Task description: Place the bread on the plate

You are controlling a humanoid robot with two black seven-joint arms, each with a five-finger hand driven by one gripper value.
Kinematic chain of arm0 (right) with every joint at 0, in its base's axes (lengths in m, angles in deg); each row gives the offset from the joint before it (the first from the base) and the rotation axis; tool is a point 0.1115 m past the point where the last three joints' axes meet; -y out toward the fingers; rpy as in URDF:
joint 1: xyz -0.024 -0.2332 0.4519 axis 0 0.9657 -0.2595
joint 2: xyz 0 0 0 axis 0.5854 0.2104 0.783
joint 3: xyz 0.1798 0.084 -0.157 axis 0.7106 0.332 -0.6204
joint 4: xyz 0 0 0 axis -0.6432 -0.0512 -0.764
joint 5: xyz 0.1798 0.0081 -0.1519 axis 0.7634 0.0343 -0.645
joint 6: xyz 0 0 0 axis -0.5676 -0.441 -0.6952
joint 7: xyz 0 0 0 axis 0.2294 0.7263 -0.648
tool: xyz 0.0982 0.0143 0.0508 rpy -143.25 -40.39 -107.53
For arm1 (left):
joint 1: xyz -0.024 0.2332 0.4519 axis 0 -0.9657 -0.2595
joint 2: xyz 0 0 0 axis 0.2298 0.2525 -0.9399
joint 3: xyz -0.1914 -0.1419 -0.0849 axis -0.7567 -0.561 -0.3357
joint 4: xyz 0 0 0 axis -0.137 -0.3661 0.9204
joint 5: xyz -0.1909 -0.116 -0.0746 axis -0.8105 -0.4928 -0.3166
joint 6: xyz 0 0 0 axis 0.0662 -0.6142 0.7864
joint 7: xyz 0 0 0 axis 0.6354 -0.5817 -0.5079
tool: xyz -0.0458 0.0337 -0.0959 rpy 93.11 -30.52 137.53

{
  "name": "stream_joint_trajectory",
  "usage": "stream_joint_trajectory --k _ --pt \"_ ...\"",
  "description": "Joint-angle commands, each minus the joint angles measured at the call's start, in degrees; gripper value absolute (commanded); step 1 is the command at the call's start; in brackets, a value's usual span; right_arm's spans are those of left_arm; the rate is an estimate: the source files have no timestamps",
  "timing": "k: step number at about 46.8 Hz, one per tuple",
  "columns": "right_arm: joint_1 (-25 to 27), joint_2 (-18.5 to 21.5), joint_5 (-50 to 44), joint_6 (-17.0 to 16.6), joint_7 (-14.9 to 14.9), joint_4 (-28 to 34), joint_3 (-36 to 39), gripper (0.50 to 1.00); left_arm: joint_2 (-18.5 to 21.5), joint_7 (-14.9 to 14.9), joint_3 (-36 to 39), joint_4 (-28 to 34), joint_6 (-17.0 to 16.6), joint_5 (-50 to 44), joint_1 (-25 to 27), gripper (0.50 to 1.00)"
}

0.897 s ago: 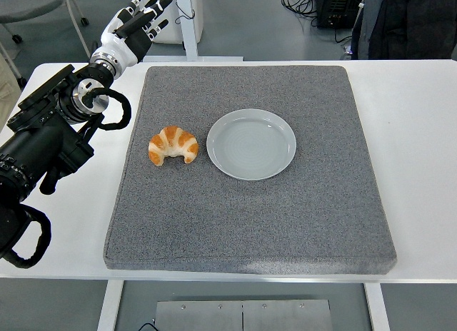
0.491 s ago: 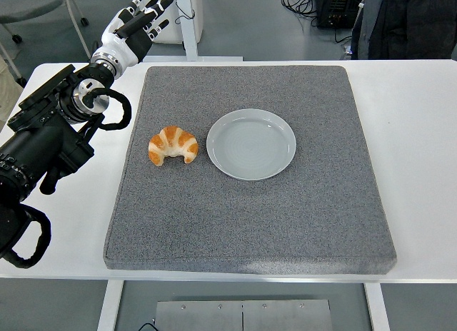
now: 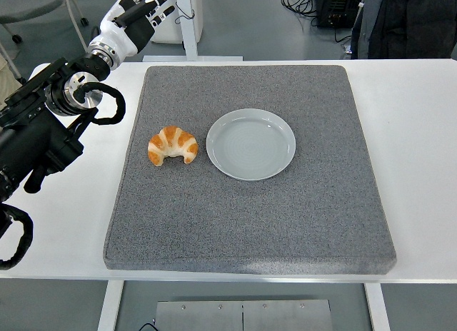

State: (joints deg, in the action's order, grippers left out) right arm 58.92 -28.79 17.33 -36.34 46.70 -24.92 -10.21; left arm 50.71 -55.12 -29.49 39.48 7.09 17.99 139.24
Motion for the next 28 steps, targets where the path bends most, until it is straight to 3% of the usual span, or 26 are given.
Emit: stream_joint_trajectory --k 1,7,18,28 --pt "0.0 0.0 -0.1 0.0 0.0 0.0 0.0 1.0 2.3 0.0 1.3 5.2 -0.8 0.1 -0.8 1.0" --pt "0.0 0.0 0.0 0.0 0.0 0.0 0.0 1.0 4.1 -0.1 3.6 8.4 -3.9 0.4 -0.6 1.0" --pt "0.0 0.0 -0.1 0.0 0.0 0.0 0.0 1.0 8.9 0.0 8.6 14.0 -4.4 1.1 0.3 1.0" --pt "0.0 0.0 -0.1 0.0 0.0 0.0 0.0 1.0 13.7 0.0 10.8 21.1 -6.7 10.8 1.5 1.0"
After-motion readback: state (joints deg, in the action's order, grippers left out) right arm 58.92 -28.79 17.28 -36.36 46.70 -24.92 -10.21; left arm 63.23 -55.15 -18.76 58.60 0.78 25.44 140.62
